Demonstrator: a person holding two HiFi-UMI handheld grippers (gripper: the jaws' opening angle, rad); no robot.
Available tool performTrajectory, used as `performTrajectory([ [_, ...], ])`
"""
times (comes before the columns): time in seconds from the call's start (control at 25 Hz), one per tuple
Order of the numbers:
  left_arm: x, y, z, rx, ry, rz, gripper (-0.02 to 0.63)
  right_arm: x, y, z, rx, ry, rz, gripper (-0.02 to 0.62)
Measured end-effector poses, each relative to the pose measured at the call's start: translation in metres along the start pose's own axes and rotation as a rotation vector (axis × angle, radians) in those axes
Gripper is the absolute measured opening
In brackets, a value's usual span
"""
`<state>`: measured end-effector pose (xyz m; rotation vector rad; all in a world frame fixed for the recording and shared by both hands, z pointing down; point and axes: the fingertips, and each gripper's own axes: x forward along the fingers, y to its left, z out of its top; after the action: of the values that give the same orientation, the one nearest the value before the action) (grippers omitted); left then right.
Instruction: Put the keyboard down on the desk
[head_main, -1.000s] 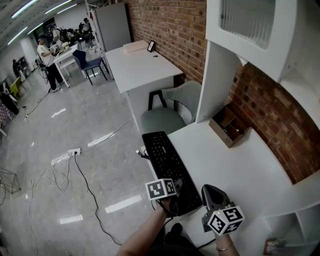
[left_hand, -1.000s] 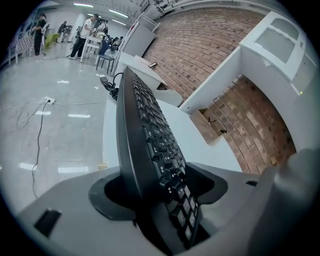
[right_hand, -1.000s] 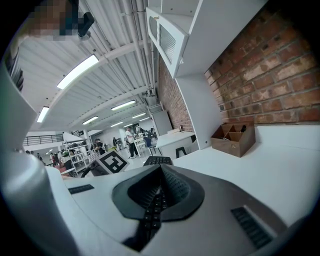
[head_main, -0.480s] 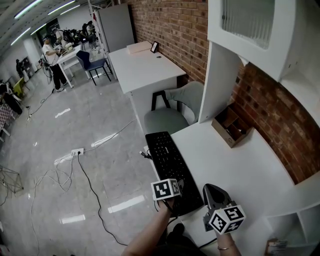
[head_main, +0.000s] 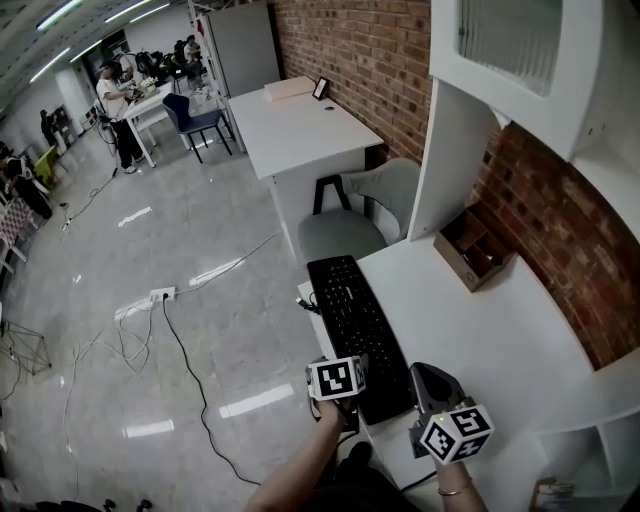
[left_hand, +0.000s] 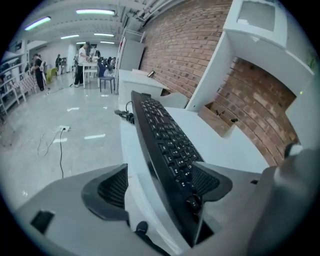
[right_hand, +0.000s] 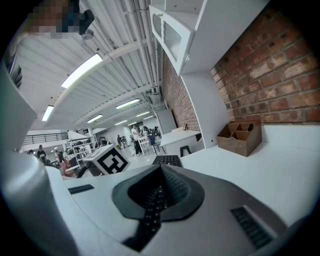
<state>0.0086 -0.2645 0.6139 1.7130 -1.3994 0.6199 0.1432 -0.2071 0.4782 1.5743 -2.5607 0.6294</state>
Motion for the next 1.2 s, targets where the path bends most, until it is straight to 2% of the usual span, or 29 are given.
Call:
performTrajectory([
  [0.12, -0.022, 0.005, 0.010, 0.027, -0.078, -0.061, 0.377, 0.000, 0.003, -0.001, -0.001, 0.004, 0.001, 0.006],
  [0.32, -0.059, 0.003, 0.016, 0.056, -0.176, -0.216, 0.368, 0.002, 0.013, 0.000, -0.014, 0.001, 0.011, 0.006],
  [0.4, -0.071, 0.003, 0.019, 0.078, -0.215, -0.250, 0.307, 0.003, 0.019, 0.001, -0.021, -0.005, 0.015, 0.005],
  [0.44, -0.077, 0.004, 0.020, 0.090, -0.233, -0.262, 0.231, 0.003, 0.022, 0.002, -0.024, -0.009, 0.016, 0.006],
  [0.48, -0.081, 0.004, 0.021, 0.105, -0.246, -0.276, 0.190, 0.003, 0.025, 0.003, -0.026, -0.013, 0.017, 0.006],
  [0.56, -0.090, 0.002, 0.023, 0.142, -0.270, -0.300, 0.171, 0.002, 0.031, 0.005, -0.030, -0.021, 0.019, 0.006],
  [0.68, -0.101, -0.001, 0.029, 0.188, -0.314, -0.328, 0.066, -0.002, 0.039, 0.008, -0.034, -0.035, 0.017, 0.006],
  [0.8, -0.114, -0.008, 0.034, 0.196, -0.343, -0.399, 0.023, -0.008, 0.045, 0.011, -0.034, -0.053, 0.010, 0.006],
  [1.04, -0.140, -0.018, 0.040, 0.185, -0.394, -0.552, 0.009, -0.021, 0.055, 0.014, -0.048, -0.088, -0.008, 0.005],
  [1.2, -0.157, -0.022, 0.043, 0.198, -0.420, -0.605, 0.009, -0.030, 0.060, 0.019, -0.052, -0.127, -0.034, 0.005],
])
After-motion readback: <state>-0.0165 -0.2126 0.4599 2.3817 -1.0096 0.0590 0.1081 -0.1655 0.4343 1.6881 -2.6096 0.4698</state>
